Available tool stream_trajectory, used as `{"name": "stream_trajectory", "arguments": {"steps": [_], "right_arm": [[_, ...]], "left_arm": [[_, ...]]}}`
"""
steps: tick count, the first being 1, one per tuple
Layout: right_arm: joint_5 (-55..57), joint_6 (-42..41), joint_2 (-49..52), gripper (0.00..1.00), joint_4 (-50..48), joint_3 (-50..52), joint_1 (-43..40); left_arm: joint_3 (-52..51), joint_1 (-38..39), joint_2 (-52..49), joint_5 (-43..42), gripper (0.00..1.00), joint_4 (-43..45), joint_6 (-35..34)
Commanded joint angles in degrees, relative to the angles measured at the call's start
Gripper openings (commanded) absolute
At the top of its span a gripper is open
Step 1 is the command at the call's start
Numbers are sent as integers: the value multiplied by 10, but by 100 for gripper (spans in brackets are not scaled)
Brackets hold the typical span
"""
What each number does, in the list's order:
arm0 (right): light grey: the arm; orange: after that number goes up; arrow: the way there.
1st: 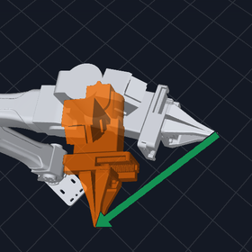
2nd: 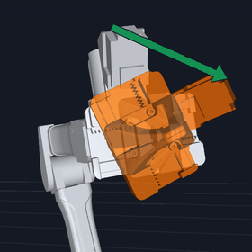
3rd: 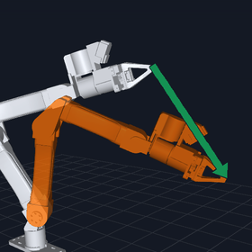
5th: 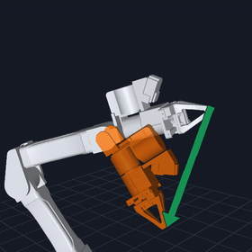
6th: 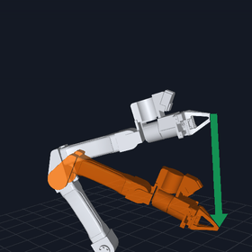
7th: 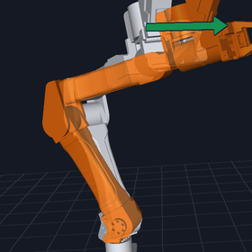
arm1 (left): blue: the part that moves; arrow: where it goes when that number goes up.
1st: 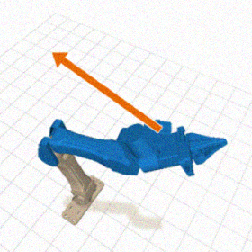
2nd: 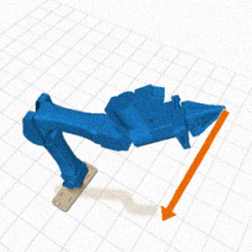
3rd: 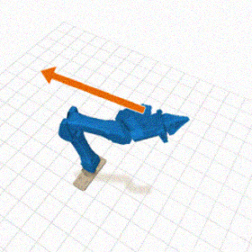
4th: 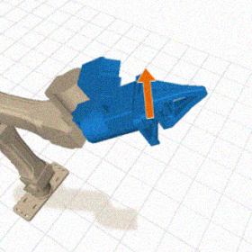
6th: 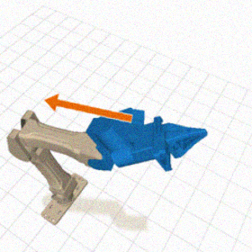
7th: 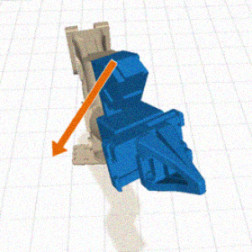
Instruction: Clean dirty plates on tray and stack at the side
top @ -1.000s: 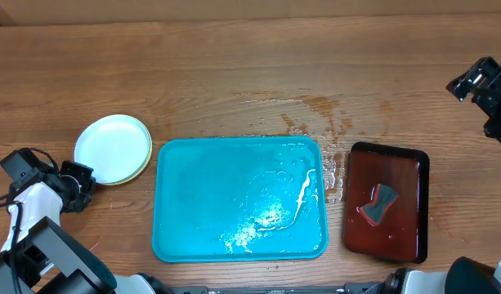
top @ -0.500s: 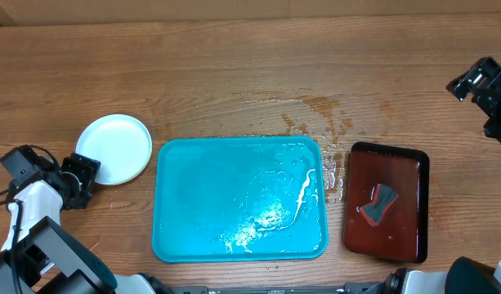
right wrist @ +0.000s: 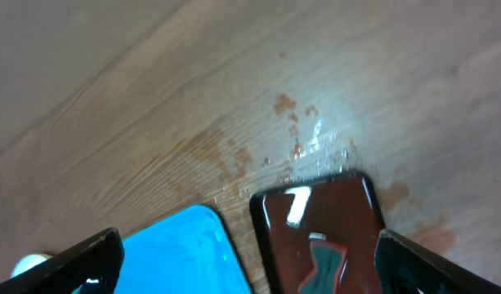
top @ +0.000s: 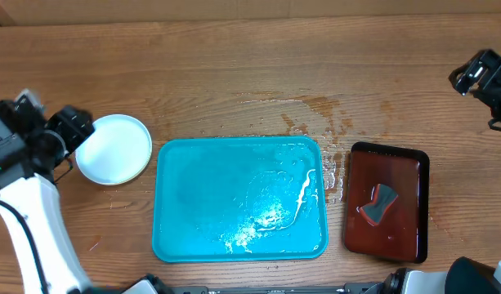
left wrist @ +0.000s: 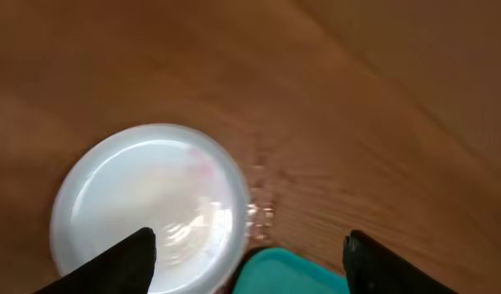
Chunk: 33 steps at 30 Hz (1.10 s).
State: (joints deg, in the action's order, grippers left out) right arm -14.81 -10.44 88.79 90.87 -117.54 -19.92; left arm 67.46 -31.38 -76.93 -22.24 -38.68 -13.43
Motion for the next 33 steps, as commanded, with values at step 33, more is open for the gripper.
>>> {"name": "stream_trajectory", "arguments": {"steps": [33], "right_arm": [[98,236,-242,100,-54,1,344]], "left_arm": [[68,151,458,19,97,-169,199]]}}
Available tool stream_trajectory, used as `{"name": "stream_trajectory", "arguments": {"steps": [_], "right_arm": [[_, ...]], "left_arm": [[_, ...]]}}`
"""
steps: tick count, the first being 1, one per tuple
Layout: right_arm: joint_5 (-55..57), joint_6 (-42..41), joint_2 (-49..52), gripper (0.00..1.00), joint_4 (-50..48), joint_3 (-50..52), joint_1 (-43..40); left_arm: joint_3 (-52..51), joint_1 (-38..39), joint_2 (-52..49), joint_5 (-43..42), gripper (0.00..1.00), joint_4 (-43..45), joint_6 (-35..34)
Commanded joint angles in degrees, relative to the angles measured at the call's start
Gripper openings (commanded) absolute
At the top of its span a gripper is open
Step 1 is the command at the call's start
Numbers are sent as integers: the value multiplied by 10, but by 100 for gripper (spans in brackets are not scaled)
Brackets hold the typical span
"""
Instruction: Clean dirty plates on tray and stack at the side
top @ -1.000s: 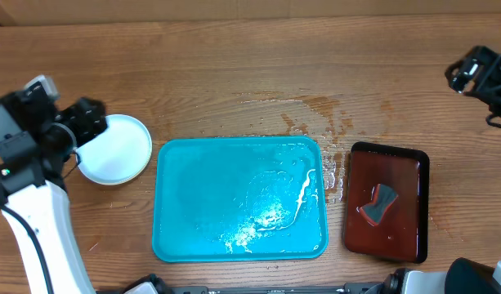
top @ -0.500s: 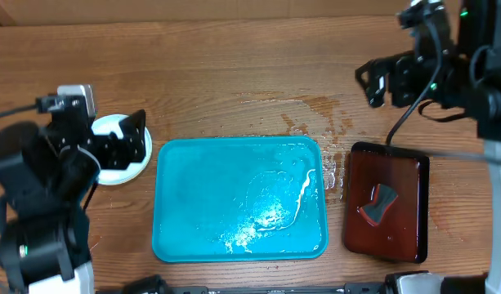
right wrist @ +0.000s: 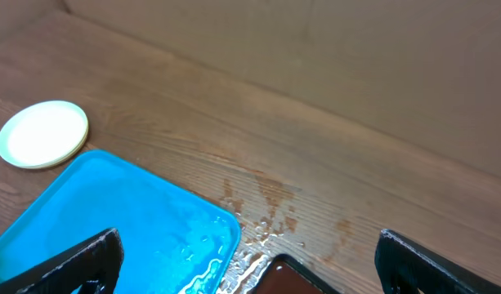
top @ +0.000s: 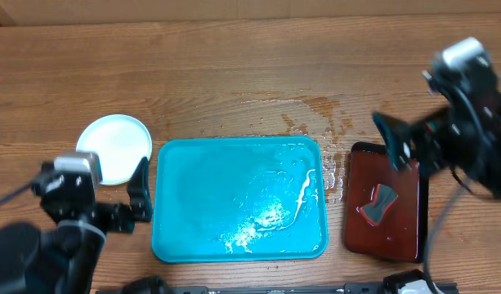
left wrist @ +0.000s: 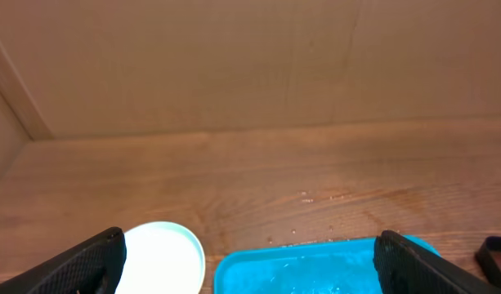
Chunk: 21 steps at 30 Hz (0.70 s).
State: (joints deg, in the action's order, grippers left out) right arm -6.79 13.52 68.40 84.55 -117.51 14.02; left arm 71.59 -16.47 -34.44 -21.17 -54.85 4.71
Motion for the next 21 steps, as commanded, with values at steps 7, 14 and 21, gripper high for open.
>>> {"name": "stream_trajectory", "arguments": {"steps": [7,14,21], "right_arm": [[-3,-33,-88,100,31,1,5],[-11,-78,-89,100,44,2,5],[5,-78,-89,100,47,2,5]], "left_arm": [[73,2,83,8,98,-34,51],[88,2,87,42,100,-40,52],[79,2,87,68,100,-53,52]]}}
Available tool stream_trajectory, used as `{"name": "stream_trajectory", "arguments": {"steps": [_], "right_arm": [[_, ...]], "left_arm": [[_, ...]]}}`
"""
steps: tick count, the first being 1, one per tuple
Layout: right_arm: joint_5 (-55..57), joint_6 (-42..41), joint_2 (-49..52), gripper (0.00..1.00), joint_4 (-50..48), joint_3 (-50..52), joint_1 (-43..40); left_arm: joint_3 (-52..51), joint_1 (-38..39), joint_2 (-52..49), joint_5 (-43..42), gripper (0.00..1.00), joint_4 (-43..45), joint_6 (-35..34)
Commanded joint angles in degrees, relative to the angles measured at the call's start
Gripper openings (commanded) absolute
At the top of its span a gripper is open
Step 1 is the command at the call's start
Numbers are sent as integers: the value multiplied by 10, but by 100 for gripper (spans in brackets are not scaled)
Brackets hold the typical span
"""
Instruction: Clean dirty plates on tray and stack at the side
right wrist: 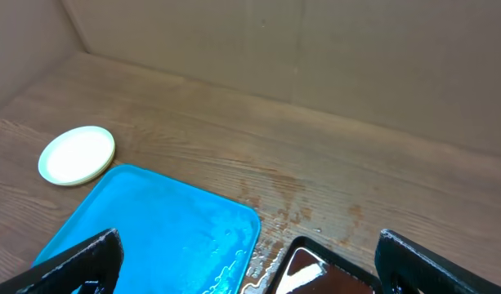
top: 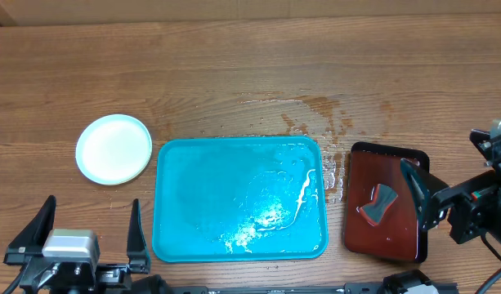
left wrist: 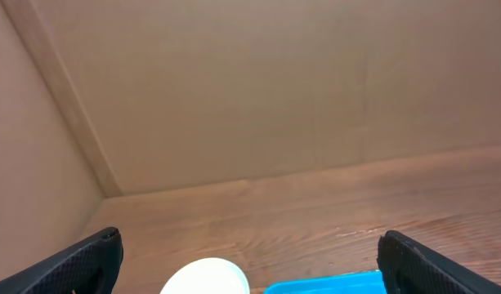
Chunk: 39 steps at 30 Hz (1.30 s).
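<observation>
A white plate lies on the wood left of the wet blue tray, which holds no plates. My left gripper stands open and empty at the front left, nearer than the plate. My right gripper is open and empty at the right, beside the dark tray. In the left wrist view the plate and the blue tray peek in at the bottom edge. In the right wrist view the plate lies far left and the blue tray is below.
A dark red tray right of the blue one holds a grey sponge. Water spots wet the wood behind the two trays. Cardboard walls close off the back and left of the table.
Both arms have drawn back toward the near edge. The left gripper went from just in front of the plate to the front left corner. The right gripper went from over the dark tray's far end to its right side.
At first my left gripper was open at the plate's left rim and the right one at the far right edge. Then the left was in front of the plate and the right over the dark tray. Now both are back, open. The plate stayed put.
</observation>
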State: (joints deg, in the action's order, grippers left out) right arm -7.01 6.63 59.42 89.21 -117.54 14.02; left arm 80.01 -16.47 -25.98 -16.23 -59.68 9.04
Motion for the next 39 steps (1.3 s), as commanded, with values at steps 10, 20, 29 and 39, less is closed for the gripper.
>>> {"name": "stream_trajectory", "arguments": {"steps": [10,20,29,39], "right_arm": [[10,-9,1,100,17,2,5],[10,-9,1,100,16,2,5],[10,-9,1,100,16,2,5],[10,-9,1,100,16,2,5]], "left_arm": [[-8,2,3,18,100,-52,8],[-8,2,3,18,100,-61,8],[-8,2,3,18,100,-66,8],[-8,2,3,18,100,-66,8]]}}
